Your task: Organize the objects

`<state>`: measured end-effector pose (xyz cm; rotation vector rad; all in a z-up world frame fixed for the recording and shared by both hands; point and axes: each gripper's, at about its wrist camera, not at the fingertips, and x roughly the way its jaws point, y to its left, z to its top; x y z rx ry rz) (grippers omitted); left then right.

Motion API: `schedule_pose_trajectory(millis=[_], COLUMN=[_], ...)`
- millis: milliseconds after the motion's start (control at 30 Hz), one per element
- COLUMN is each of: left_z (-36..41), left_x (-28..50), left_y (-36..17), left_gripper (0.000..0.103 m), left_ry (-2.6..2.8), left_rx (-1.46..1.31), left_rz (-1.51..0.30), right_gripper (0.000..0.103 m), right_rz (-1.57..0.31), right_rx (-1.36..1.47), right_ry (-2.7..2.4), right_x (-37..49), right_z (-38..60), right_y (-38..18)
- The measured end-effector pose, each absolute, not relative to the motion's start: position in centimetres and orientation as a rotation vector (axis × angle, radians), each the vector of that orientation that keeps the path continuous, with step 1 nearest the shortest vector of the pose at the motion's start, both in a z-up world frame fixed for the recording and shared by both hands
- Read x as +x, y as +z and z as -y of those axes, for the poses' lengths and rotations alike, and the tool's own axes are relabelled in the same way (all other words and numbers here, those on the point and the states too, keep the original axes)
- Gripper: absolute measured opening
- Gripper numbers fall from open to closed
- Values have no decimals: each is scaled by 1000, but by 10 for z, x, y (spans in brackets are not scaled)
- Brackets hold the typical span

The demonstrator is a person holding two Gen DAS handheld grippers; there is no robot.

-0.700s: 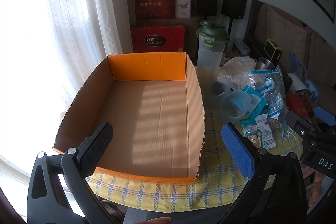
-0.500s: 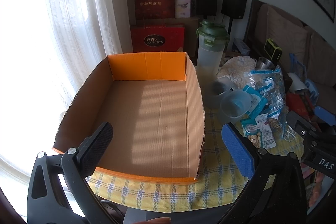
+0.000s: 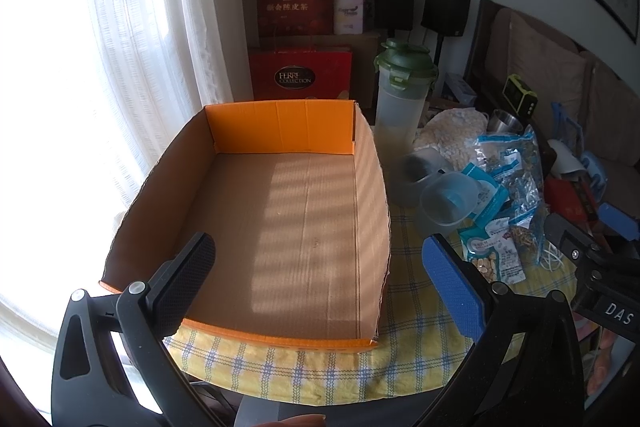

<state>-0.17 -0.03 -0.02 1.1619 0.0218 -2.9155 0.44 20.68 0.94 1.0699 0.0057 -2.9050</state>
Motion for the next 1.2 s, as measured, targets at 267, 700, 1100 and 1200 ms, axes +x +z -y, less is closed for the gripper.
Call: schedule_pose_trajectory(millis=[267, 700, 1100, 1200], left_z=[0, -2, -3, -3], left_x=[-2, -2, -5, -8], left_y=[0, 0, 0, -1], left_gripper=[103, 103, 103, 103], left_ry=[-2915, -2918, -2918, -2921], left_rx=[1164, 1164, 1176, 1179], left_rz=[-21, -19, -20, -13], right_gripper=[103, 103, 103, 103], right_rz=[-6, -9, -20, -23], right_rx=[1071, 1068, 1061, 1060], right_ry=[-2899, -2900, -2904, -2905], right_x=[4, 3, 4, 2], right_z=[-208, -207, -209, -210], right_y=[10, 10, 11, 11])
